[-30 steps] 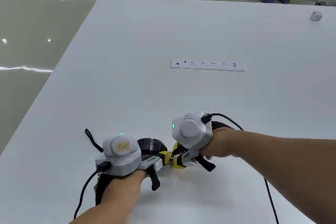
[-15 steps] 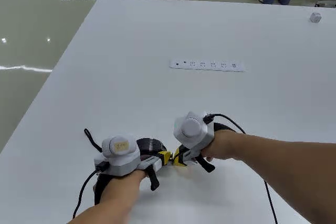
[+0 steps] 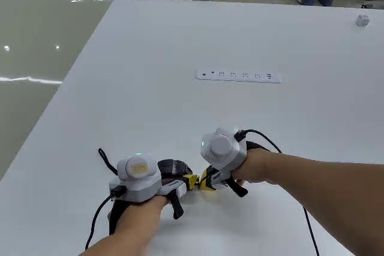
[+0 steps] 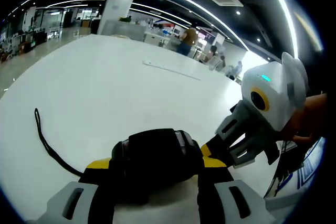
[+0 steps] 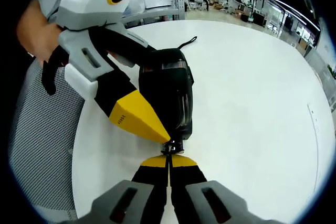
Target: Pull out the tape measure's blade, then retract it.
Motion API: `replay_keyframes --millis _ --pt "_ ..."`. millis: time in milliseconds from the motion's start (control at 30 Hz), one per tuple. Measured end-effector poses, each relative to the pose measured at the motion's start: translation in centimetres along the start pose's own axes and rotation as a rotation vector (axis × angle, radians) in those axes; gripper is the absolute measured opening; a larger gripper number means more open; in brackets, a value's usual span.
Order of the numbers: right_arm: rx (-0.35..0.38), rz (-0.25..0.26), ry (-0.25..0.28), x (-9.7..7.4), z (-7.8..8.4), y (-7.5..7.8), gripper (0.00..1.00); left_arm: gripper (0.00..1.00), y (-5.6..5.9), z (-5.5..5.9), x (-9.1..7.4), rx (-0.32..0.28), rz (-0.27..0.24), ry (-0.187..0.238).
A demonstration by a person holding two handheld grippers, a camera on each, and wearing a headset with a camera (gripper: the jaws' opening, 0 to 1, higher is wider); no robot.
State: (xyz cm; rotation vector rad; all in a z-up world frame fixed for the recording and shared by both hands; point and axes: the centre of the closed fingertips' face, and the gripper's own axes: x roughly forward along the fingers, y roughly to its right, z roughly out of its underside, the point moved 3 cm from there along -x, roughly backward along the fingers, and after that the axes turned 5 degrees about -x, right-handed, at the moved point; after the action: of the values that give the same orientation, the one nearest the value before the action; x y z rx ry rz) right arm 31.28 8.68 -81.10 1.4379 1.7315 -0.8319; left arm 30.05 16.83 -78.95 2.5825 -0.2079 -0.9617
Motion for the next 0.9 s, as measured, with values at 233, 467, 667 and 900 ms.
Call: replay_keyframes --millis 233,467,667,900 --pt "0.033 0.037 0.026 -0.4 0.2 -0.4 0.10 0.61 -0.1 -0.1 0.0 -0.020 0.010 -0.011" --pt "0.097 0.111 0.064 -1.7 1.4 -0.5 0.27 0.60 -0.1 -0.6 -0.8 0.130 0.073 -0.044" --pt "0.184 0.185 0.121 -4.0 2.7 -0.7 0.42 0.76 -0.8 -2.5 -2.1 0.167 0.158 -0.011" --pt "0.298 0.282 0.189 -6.8 4.5 -1.4 0.52 0.92 -1.7 -3.1 -3.8 0.260 0.226 0.004"
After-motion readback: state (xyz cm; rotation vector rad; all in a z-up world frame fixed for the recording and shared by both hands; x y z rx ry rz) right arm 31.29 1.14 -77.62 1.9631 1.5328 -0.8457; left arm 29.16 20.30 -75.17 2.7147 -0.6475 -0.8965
